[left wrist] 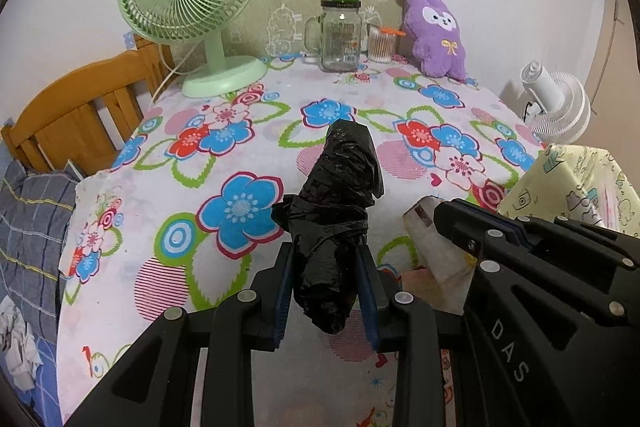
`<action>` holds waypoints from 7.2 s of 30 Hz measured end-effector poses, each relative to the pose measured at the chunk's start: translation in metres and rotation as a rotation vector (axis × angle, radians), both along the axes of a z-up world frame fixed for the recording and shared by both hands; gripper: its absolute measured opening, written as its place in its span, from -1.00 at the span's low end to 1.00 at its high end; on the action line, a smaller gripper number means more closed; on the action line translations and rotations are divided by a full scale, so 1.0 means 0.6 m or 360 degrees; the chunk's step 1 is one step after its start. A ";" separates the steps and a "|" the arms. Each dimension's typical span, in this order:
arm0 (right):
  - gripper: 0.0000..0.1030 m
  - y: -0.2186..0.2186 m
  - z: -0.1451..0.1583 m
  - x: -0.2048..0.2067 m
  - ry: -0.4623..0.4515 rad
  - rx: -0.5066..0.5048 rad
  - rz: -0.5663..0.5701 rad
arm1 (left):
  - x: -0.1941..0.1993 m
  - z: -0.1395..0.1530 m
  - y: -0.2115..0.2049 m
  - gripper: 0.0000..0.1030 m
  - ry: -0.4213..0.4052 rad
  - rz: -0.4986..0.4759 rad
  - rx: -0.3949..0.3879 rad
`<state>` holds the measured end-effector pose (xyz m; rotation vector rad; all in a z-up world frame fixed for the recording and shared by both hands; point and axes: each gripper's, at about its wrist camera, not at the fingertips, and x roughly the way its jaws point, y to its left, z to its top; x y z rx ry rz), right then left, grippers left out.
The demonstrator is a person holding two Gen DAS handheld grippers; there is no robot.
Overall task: Organize soft objects
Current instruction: 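Lift and carry the black bundle and yellow pouch over the gift box with both tools, then lower the black bundle into the box with left tool while right tool releases the pouch, then withdraw both open tools up out of the gift box, then move both tools toward the white rolled towel and pink card on the table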
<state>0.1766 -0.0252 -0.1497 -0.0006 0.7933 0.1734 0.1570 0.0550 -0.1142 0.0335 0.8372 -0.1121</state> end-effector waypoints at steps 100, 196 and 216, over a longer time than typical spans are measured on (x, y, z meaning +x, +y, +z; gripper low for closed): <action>-0.92 -0.313 0.146 -0.140 -0.0305 -0.0009 -0.0278 | -0.094 0.138 -0.302 -0.43 -0.0269 -0.0320 -0.0058; 0.92 -0.181 0.133 -0.224 -0.0419 -0.0043 -0.0329 | -0.172 0.129 -0.174 0.99 -0.0329 -0.0243 -0.0008; 0.92 -0.111 0.066 -0.220 -0.0325 -0.0044 -0.0216 | -0.184 0.059 -0.099 0.99 -0.0275 -0.0119 -0.0071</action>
